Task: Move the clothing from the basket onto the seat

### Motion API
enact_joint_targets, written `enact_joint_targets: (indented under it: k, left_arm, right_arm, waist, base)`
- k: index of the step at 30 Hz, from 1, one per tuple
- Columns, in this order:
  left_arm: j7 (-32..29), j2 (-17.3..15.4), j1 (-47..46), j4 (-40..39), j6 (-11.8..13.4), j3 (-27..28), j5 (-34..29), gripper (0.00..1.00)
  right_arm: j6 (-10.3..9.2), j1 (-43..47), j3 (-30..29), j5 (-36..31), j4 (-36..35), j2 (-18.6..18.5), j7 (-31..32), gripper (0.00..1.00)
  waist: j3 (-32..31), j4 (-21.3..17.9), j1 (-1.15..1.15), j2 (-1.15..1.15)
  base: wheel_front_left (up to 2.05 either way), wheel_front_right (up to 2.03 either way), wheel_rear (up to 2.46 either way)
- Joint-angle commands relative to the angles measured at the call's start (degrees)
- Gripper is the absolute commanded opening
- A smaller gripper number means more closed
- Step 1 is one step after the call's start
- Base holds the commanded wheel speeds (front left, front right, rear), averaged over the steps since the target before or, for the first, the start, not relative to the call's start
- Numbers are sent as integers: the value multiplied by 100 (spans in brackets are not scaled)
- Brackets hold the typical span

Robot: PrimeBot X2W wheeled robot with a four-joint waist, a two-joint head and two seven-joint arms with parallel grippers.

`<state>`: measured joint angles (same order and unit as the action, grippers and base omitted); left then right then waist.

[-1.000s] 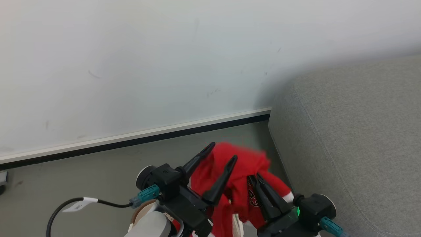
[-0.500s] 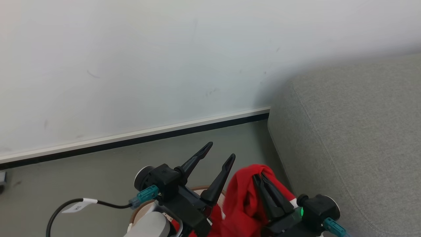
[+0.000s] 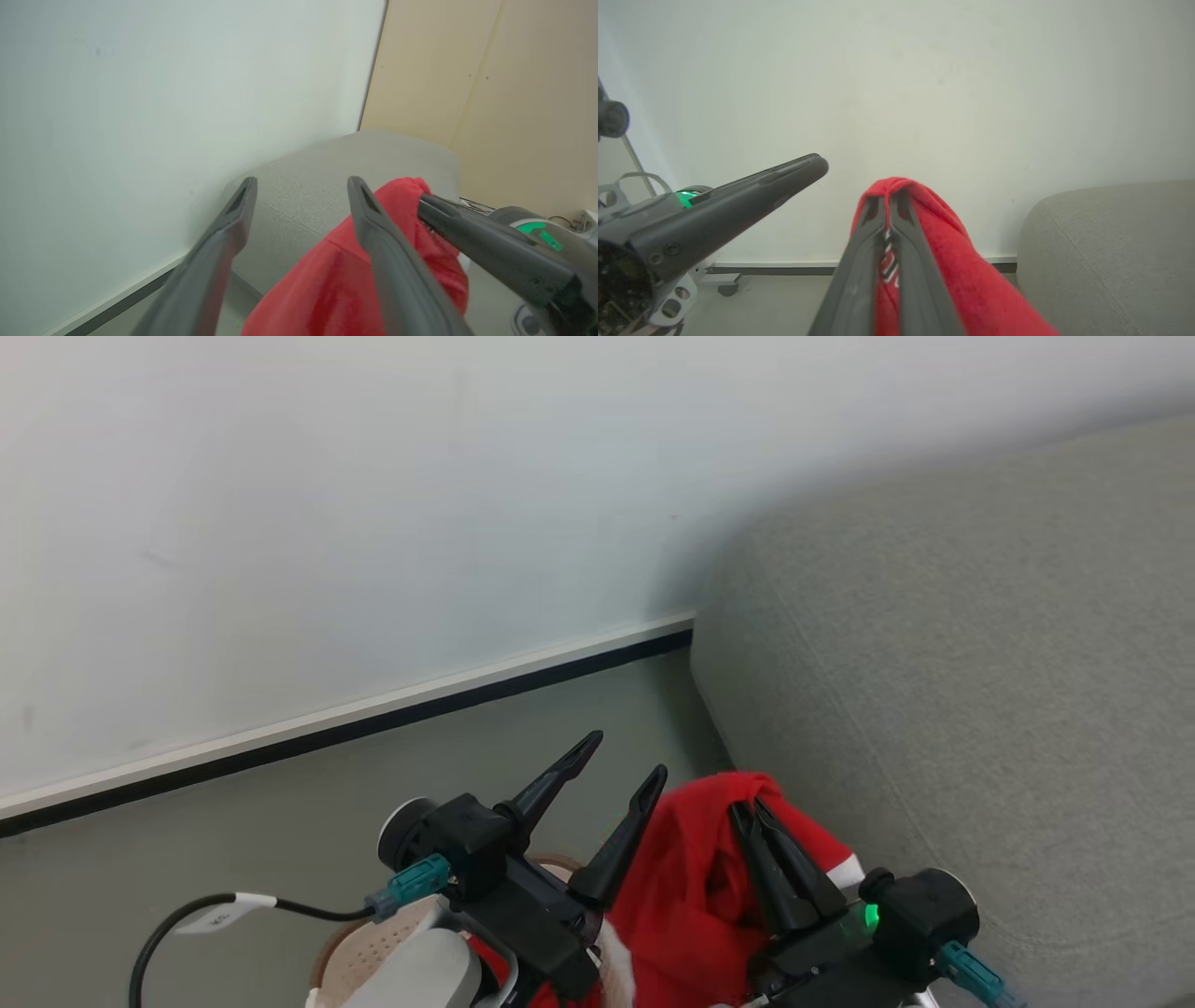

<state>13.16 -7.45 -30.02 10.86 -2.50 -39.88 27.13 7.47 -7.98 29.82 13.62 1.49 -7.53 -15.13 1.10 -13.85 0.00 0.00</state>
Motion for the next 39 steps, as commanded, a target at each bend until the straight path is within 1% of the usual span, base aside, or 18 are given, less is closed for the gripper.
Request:
enact_joint_targets:
  k: [1,13,21,35,39]
  left_arm:
    - [-8,-36,-87,-8,-11,-19,9,100]
    - [-122,-121,-266,-4,-14,-97,-48,100]
    - [-212,-190,-369,4,0,-150,-92,100]
    - [-303,-103,-632,153,-173,-392,-92,100]
    - [-400,-141,-746,149,-171,-455,-134,100]
  right_arm:
    - [4,-78,-16,-15,-30,16,-2,0]
    - [4,-92,-172,-50,-252,147,-3,0]
    - [4,-119,-221,-56,-350,255,-3,0]
    - [4,-8,-672,-190,-694,389,-2,0]
    - [4,-200,-977,-260,-875,421,-2,0]
  waist:
    - [153,-269,0,0]
    - [489,-1211,0,0]
    - [594,-1713,0,0]
    - [969,-1824,0,0]
    - [1217,-1845,0,0]
  base:
    - [0,0,0]
    - [0,0,0]
    - [0,0,0]
    - [0,0,0]
    - [0,0,0]
